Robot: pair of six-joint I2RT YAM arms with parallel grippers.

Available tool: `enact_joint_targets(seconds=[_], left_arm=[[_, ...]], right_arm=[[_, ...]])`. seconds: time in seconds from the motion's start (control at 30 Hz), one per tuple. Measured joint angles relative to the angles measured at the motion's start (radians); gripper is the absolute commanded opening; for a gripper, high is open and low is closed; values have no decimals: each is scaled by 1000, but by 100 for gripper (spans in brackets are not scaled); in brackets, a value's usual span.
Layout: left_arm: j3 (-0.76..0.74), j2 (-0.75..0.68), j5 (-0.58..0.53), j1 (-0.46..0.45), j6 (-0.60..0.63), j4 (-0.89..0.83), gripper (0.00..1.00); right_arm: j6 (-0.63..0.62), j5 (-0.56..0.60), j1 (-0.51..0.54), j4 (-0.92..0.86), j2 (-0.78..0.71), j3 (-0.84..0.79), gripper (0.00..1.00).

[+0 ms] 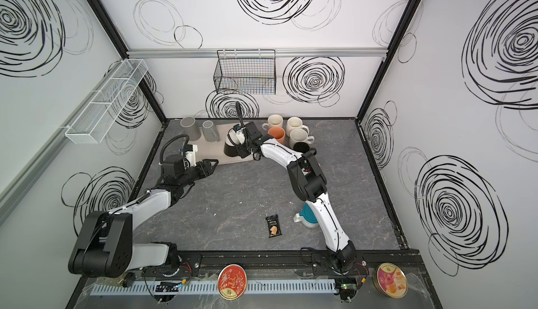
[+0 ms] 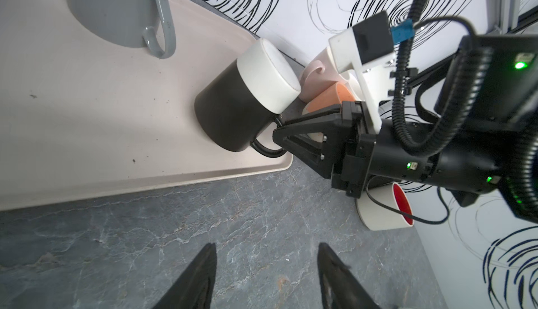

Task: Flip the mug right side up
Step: 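Lift the black mug and tilt its opening toward the left gripper, then grasp the black mug's handle with the left gripper while the right gripper releases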

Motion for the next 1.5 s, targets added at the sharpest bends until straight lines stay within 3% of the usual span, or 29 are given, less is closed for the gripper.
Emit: enact_joint_targets(seconds=[0.47, 0.9, 1.1, 1.5], left_arm=[[-61, -80, -2, 3, -130, 203, 61], [-81, -98, 67, 26, -267, 375, 64], [-81, -27, 90, 27, -384, 599, 63], [-16, 169, 95, 20, -609, 1016, 53]], right_arm=[[224, -94, -20, 404, -212, -346, 0], [358, -142, 10, 573, -348, -372, 0], [423, -177, 22, 633, -391, -386, 0], [560, -303, 58, 833, -399, -393, 0]])
